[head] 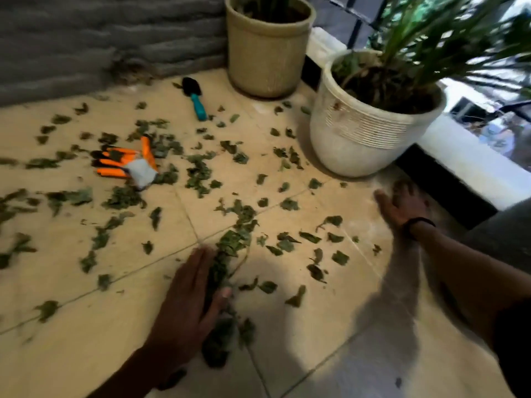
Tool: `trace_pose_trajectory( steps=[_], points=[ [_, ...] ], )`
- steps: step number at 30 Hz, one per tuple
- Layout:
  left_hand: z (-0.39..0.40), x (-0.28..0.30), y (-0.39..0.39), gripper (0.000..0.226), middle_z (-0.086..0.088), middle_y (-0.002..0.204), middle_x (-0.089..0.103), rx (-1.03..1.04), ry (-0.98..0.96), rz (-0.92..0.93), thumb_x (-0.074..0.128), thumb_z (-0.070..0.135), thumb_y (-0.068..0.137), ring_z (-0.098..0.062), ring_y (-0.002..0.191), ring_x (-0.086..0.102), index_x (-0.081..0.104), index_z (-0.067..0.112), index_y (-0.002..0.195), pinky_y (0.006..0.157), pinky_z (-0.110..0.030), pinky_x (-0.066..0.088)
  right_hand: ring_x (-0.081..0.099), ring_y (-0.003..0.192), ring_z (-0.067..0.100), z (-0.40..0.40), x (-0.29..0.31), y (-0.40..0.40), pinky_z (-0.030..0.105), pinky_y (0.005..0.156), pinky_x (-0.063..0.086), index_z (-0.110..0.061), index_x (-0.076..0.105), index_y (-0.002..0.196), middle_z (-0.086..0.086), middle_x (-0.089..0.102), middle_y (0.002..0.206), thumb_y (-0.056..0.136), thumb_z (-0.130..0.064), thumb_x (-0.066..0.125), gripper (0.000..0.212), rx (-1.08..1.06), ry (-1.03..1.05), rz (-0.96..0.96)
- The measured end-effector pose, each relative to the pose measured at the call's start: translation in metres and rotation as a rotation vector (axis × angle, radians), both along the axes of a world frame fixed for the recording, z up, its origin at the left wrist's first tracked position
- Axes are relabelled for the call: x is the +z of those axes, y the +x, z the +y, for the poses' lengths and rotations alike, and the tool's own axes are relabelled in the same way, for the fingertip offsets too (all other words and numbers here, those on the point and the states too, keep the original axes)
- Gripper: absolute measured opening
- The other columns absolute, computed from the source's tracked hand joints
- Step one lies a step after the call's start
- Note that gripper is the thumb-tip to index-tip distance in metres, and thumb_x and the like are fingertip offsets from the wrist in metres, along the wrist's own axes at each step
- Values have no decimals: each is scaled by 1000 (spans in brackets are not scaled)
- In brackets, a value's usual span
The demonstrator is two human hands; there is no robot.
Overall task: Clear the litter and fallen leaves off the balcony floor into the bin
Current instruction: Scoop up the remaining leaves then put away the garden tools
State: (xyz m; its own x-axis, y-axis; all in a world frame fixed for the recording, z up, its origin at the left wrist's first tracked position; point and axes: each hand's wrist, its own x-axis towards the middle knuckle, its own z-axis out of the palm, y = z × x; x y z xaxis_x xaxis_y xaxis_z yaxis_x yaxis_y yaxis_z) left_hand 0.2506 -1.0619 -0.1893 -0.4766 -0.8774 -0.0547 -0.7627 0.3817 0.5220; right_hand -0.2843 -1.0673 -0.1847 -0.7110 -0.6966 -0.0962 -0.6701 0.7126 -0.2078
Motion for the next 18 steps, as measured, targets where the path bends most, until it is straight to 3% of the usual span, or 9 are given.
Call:
trace_pose_trajectory(
  steps=[3,8,13,16,18],
  points=[
    [-1,-1,0,80,16,168,-16,-65,-15,-44,15,72,98,-1,154,-16,-8,32,162,128,-34,-4,29,147,37,5,4,39,52,122,23,-3,41,147,22,32,159,91,-78,17,97,162,-117,17],
    [8,-7,-22,79,5,172,-7,-46,-61,-107,24,64,103,-8,157,-11,-1,21,164,129,-42,0,21,153,27,33,-4,152,49,125,18,-15,36,156,10,28,165,102,-64,25,73,509,-156,-121],
    [7,-15,-37,83,-6,171,13,-8,-113,-44,13,67,101,-18,158,7,14,13,163,128,-49,8,29,151,32,54,-16,288,53,122,28,-6,43,152,17,37,160,103,-42,45,61,829,-332,-209],
    [5,-21,-33,81,-9,169,19,15,-68,142,14,65,103,-22,157,16,21,11,162,128,-46,12,28,152,27,79,-2,326,48,123,26,-5,45,150,13,35,161,105,-41,43,58,549,-476,-376],
    [3,-20,-26,77,-7,170,19,32,-25,241,19,63,104,-21,157,16,22,13,162,128,-44,15,24,153,23,109,10,327,49,125,22,-9,44,151,9,33,163,106,-39,40,55,248,-548,-346]
  ],
)
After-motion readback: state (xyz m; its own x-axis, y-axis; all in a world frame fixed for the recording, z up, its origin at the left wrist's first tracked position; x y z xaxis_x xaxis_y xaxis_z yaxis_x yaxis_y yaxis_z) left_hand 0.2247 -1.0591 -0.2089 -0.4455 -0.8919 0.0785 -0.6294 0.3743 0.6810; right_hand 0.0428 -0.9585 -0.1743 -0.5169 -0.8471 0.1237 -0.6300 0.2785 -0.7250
